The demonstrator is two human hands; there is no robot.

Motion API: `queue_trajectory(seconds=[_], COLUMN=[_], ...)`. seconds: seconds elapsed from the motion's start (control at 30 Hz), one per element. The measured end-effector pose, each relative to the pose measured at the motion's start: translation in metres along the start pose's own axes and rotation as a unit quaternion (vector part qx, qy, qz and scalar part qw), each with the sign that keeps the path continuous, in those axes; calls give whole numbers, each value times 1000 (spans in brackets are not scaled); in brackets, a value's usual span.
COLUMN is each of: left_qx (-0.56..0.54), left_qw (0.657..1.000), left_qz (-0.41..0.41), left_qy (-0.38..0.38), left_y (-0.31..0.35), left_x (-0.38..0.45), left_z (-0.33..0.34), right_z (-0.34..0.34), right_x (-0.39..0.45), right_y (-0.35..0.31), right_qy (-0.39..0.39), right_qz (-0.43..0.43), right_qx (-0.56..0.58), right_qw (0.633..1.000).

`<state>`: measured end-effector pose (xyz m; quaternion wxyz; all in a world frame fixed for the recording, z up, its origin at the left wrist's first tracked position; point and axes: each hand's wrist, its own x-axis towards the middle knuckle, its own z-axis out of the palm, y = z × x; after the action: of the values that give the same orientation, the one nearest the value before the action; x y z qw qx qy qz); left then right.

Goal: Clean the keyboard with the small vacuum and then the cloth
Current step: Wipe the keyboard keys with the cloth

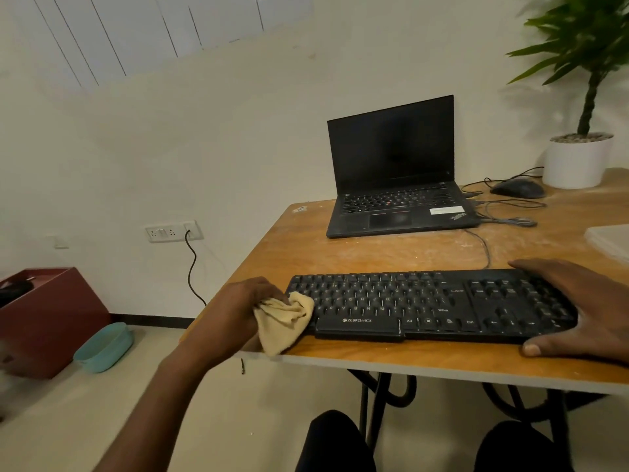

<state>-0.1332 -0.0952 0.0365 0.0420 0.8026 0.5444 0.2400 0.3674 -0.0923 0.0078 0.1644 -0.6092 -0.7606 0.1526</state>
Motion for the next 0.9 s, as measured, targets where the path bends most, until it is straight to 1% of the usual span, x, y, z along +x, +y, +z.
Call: queue_trajectory(seconds=[0.13, 0.27, 0.4, 0.5, 0.6, 0.8, 0.9], left_qx=[-21, -5, 22, 32, 11, -23, -8], left_qw=[999, 999, 999, 999, 1000, 999, 998], left_qz=[28, 48, 27, -2, -17, 30, 58], left_qy=[-5, -5, -16, 7, 19, -4, -18], left_y=[27, 36, 15, -9, -11, 26, 34], left_x=[21, 42, 34, 18, 11, 43, 59], left_z=[20, 32, 19, 6, 5, 31, 37], right_z=[-1, -2, -2, -1, -1, 0, -2], right_x=[0, -1, -1, -2, 0, 1, -1], right_y=[-1, -3, -5, -4, -2, -1, -2], right_qy=[-3, 3, 3, 9, 11, 5, 2], right_qz=[0, -2, -10, -11, -10, -8, -6], right_qx=[-2, 7, 8, 9, 4, 1, 0], right_qw=[1000, 1000, 1000, 1000, 1000, 1000, 1000])
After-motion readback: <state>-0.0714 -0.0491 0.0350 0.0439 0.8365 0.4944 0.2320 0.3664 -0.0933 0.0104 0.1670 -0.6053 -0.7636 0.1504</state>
